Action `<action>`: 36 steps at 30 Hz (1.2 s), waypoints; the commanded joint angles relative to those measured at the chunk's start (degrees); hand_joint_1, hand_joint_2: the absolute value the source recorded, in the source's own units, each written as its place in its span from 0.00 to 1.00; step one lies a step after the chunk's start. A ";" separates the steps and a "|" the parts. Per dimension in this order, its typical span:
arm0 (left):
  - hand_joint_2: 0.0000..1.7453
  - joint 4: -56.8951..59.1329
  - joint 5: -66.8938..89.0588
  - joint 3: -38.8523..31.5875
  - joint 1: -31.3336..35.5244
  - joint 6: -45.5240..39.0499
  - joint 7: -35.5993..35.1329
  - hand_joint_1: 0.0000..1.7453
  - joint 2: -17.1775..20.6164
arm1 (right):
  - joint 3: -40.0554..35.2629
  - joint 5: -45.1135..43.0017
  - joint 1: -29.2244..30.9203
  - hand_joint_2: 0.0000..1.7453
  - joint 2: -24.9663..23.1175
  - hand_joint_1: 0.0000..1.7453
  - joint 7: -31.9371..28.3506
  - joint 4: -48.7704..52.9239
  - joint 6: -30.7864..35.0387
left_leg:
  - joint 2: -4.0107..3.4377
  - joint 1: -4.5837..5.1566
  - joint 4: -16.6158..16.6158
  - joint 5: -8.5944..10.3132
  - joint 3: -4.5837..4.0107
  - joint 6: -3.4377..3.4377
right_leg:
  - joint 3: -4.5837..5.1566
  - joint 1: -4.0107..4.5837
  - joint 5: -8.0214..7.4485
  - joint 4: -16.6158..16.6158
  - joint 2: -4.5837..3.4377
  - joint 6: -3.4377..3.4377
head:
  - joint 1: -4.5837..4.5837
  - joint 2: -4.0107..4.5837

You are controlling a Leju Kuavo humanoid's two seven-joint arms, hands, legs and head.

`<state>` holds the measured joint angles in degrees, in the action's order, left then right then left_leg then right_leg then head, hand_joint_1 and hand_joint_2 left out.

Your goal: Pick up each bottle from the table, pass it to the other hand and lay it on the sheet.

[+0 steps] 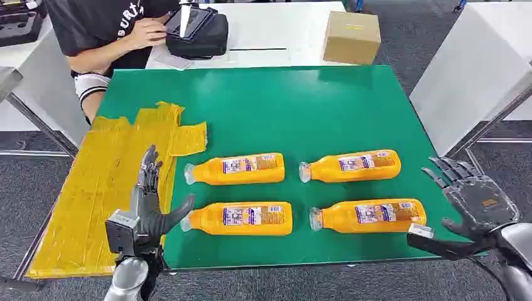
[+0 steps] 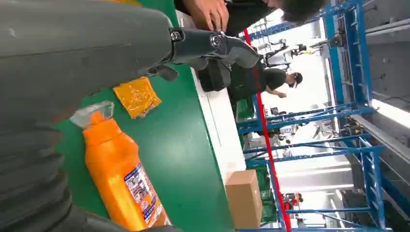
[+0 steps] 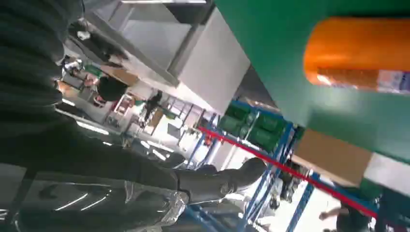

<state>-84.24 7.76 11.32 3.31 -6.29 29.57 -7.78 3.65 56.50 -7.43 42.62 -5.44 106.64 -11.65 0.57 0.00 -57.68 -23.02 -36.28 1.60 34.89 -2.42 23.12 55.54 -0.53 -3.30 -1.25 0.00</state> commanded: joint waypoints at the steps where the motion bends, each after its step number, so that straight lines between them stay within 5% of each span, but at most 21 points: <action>1: 1.00 4.40 -0.33 -0.65 2.03 0.56 -0.88 0.00 0.14 | -1.53 -5.65 5.43 1.00 3.47 0.00 -1.19 -7.96 -6.75 | -0.04 -0.07 0.02 -0.11 0.32 -0.11 | -0.35 0.11 0.08 -0.09 0.05 0.27 | 0.00 -0.02; 7: 1.00 4.68 -0.31 -0.86 2.23 0.54 -1.04 0.00 0.06 | -4.15 -5.54 6.46 1.00 2.46 0.00 -1.03 -9.49 -6.80 | -0.08 -0.11 0.07 -0.11 0.41 -0.11 | -0.47 0.15 0.08 -0.17 0.03 0.28 | 0.00 0.00; 21: 1.00 3.09 0.47 0.10 1.49 -0.18 -1.42 0.00 0.18 | -17.19 1.78 14.47 1.00 -11.61 0.00 -1.74 -21.93 6.52 | -0.29 -0.20 0.15 -0.08 0.48 -0.12 | -0.51 0.24 -0.02 -0.27 -0.20 0.29 | 0.00 0.00; 36: 1.00 2.18 1.15 0.53 1.11 -0.39 -1.49 0.00 0.37 | -19.28 2.56 14.10 1.00 -14.70 0.00 -1.52 -24.24 8.65 | -0.12 -0.12 0.06 -0.04 0.29 -0.08 | -0.37 0.15 0.05 -0.11 0.00 0.26 | 0.02 -0.02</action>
<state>-82.86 8.72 11.50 3.92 -6.69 28.41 -8.13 -12.98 59.04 3.87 31.69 -7.06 87.73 -3.23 0.59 -0.02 -57.67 -22.95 -36.31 1.62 34.84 -2.40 23.13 55.57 -0.48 -3.30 -1.22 -0.02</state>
